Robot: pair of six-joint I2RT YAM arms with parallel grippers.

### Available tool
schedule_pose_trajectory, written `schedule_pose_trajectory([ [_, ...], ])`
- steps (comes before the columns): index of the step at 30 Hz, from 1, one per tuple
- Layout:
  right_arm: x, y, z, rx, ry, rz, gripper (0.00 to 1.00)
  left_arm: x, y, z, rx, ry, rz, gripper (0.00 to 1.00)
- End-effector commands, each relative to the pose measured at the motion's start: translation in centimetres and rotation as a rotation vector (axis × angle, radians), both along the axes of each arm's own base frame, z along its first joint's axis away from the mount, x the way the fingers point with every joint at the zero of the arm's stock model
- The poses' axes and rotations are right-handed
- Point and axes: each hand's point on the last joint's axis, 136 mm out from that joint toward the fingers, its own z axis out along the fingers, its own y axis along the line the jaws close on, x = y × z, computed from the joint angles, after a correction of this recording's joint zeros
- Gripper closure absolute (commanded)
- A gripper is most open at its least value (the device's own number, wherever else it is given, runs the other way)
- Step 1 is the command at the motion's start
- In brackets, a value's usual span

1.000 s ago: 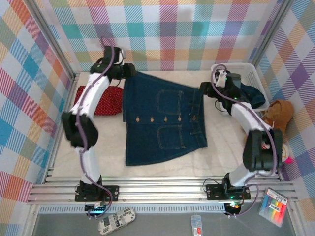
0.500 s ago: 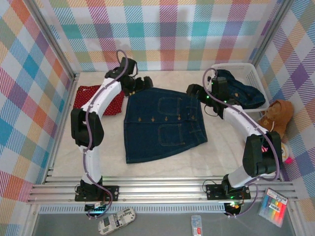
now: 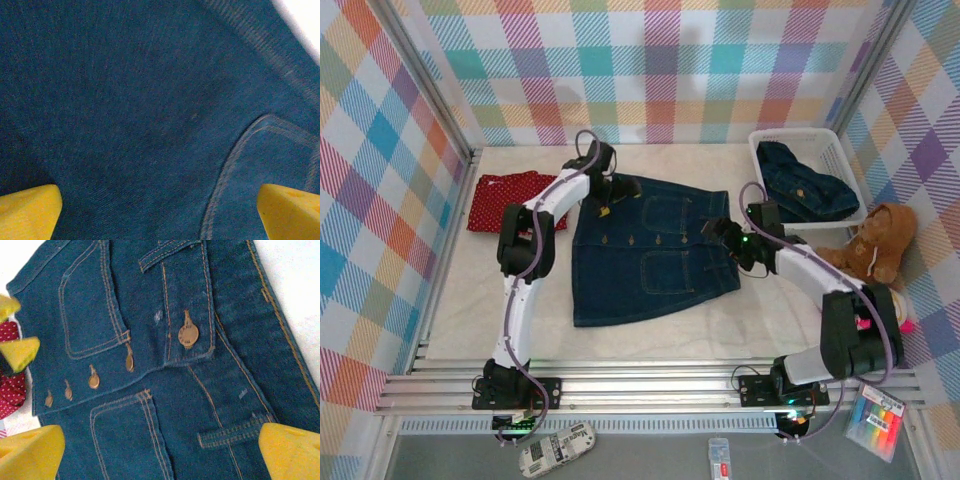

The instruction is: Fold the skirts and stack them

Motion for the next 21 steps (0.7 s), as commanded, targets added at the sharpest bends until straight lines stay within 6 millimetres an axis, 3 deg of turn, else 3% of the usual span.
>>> schedule_pose_trajectory([
  [1,-2.5,-1.4,-0.1,-0.05,0.057,-0.045,0.01,-0.1,-0.8,-5.2,0.008,0.094,-0.014,0.0],
  [4,-4.9,-3.2,-1.3,-0.109,0.16,-0.123,0.01,0.7,-1.2,-4.1,0.009,0.088,-0.035,0.0],
  [7,-6.7,-4.2,-2.7,-0.126,0.218,-0.174,0.01,1.0,-1.5,0.2,-0.008,0.028,-0.065,0.0],
  [9,-7.2,-3.7,-3.5,-0.092,0.227,-0.164,0.0,0.4,-1.7,3.5,-0.036,-0.005,-0.085,0.0],
  [11,-7.3,-2.7,-3.9,-0.042,0.226,-0.132,0.06,-0.9,-1.7,7.0,-0.064,-0.029,-0.093,0.0],
  [13,-7.6,-2.3,-4.3,-0.011,0.244,-0.134,0.11,-2.5,-1.3,9.2,-0.077,-0.045,-0.089,0.0],
  [16,-8.2,-2.6,-5.0,-0.002,0.271,-0.175,0.12,-5.7,0.5,10.8,-0.069,-0.058,-0.03,0.0],
  [18,-8.0,-2.4,-5.2,0.011,0.261,-0.171,0.14,-8.0,2.2,10.7,-0.051,-0.053,0.041,0.0],
  [21,-7.9,-2.2,-5.5,0.027,0.261,-0.172,0.2,-12.4,4.9,8.9,-0.022,-0.005,0.14,0.0],
])
